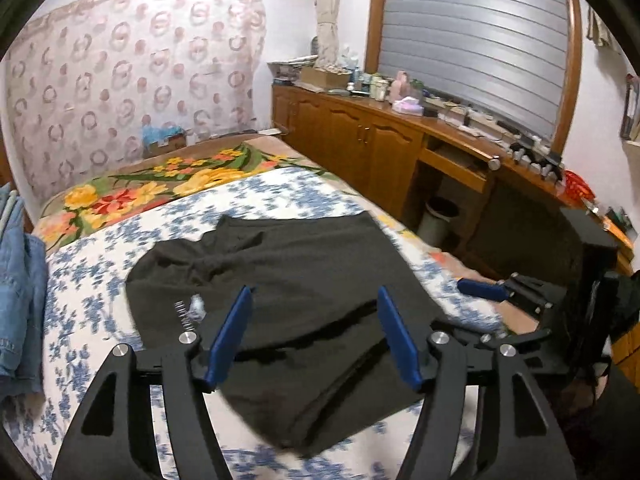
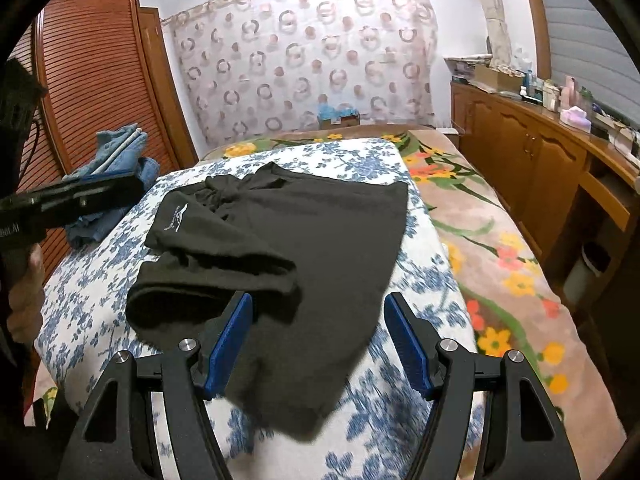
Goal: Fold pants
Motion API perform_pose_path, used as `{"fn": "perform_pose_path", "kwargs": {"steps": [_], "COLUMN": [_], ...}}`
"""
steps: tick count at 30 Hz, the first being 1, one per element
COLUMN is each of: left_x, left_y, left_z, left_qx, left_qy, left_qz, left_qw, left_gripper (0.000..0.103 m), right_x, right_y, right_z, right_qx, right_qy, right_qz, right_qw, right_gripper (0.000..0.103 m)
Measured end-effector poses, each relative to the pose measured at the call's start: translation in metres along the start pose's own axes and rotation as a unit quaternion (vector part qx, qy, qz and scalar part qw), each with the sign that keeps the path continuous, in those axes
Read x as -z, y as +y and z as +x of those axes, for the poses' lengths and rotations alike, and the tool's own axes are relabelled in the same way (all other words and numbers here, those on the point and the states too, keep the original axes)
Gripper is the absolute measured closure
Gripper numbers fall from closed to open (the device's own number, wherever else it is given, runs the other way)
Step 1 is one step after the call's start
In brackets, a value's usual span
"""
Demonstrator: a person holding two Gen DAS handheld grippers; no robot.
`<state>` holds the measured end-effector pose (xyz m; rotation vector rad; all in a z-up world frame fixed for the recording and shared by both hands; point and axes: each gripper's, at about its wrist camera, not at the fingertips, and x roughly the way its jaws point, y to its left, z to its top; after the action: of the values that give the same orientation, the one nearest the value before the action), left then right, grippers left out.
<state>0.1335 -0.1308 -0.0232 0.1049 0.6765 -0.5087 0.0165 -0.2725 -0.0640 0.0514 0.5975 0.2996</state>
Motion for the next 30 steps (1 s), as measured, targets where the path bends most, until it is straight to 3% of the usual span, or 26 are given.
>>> {"fn": "perform_pose_path", "kwargs": {"steps": [2, 14, 16, 20, 26, 30], "left_x": [0.005, 0.035, 0.042, 0.054, 0.061, 0.062], "left_y": [0.009, 0.046, 0.05, 0.052, 0.048, 0.044], "left_z": [0.004, 0.003, -0.001, -0.005, -0.005, -0.002], "left_qx": [-0.008, -0.025, -0.03, -0.032, -0.035, -0.029], "left_qy": [0.007, 0.012, 0.012, 0.017, 0.022, 0.024], "left_qz": [-0.002, -0.023, -0.03, -0.042, -0.042, -0.041], "left_qw": [0.9999, 0.9993, 0.999, 0.9985, 0.9982, 0.9984], "left_gripper": [0.037, 0.037, 0.037, 0.037, 0.037, 0.037], "right_x": [-0.004, -0.022, -0.02, -0.019, -0.03, -0.024], "right_y": [-0.003, -0.001, 0.002, 0.011, 0.013, 0.005], "right_z": [0.007, 0.043, 0.046, 0.048, 0.007, -0.022], "right_qx": [-0.002, -0.007, -0.01, -0.009, -0.015, -0.018], "right_qy": [0.003, 0.033, 0.048, 0.058, 0.005, -0.007], "right_qz": [-0.001, -0.001, -0.003, -0.019, -0.033, -0.03], "right_qw": [1.0, 0.999, 0.999, 0.998, 0.999, 0.999], "right_gripper": [0.033, 0.063, 0.07, 0.094, 0.098, 0.098]}}
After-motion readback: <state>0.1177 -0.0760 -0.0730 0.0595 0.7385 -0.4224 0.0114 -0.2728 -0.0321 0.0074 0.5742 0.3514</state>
